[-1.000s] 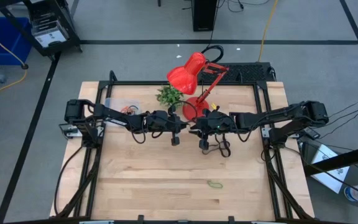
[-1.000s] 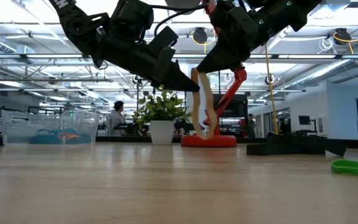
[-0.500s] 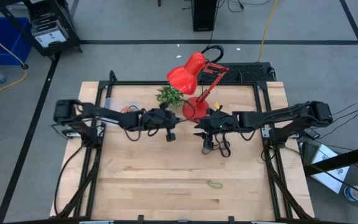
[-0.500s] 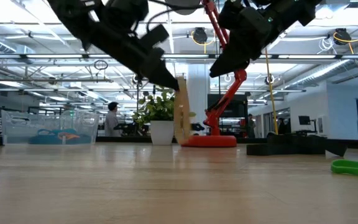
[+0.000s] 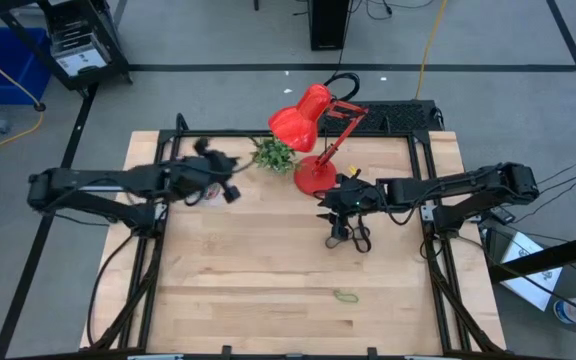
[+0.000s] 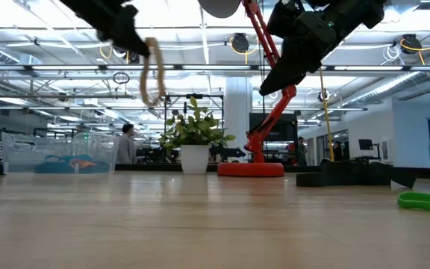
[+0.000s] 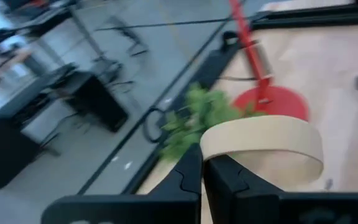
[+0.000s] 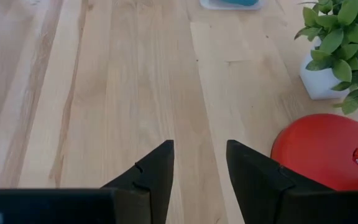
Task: Pick and place rubber bands into bin
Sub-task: Put the brown rubber band into the transparent bin
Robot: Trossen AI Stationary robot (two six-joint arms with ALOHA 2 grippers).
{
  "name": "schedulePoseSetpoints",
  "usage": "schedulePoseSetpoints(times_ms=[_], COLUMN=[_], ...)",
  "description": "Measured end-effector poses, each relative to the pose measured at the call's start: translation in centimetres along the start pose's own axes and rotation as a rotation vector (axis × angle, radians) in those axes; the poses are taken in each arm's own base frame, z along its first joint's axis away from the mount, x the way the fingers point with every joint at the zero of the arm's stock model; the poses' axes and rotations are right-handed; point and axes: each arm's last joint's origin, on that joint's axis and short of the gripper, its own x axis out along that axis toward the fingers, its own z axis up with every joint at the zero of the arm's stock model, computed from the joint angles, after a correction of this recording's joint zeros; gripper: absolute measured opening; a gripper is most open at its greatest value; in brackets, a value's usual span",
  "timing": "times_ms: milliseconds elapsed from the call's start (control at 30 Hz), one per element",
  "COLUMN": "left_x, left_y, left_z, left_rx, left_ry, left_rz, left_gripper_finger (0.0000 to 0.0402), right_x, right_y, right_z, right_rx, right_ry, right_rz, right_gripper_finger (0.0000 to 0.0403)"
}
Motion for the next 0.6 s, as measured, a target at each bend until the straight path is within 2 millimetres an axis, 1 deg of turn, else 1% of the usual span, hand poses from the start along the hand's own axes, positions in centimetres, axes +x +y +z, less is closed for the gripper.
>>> schedulePoseSetpoints(times_ms=[100, 200, 333, 600], left_x=[-1.6, -2.6, -3.1, -3.8], left_y=[1.3, 2.1, 2.4, 3.0], left_z=[-0.5, -1.1, -2.4, -5.4], left_rx=[-0.026, -0.055, -0.072, -0.145], left_ry=[0.02, 0.057, 0.152, 0.365], left_rz=[0.077, 0.129, 0.177, 0.399], left_gripper_finger=[0.0005, 0.0009, 0.0005, 0.0005], right_x=[0.0, 0.0, 0.0, 0.0], right_y=[0.0, 0.0, 0.0, 0.0], right_z=[0.0, 0.0, 0.0, 0.0], right_rx=[-0.002, -0.002, -0.002, -0.007], right_ry=[-0.001, -0.001, -0.001, -0.002], right_rz=[0.0, 0.0, 0.0, -0.001], right_gripper_finger=[0.014, 0.014, 0.0141, 0.0141])
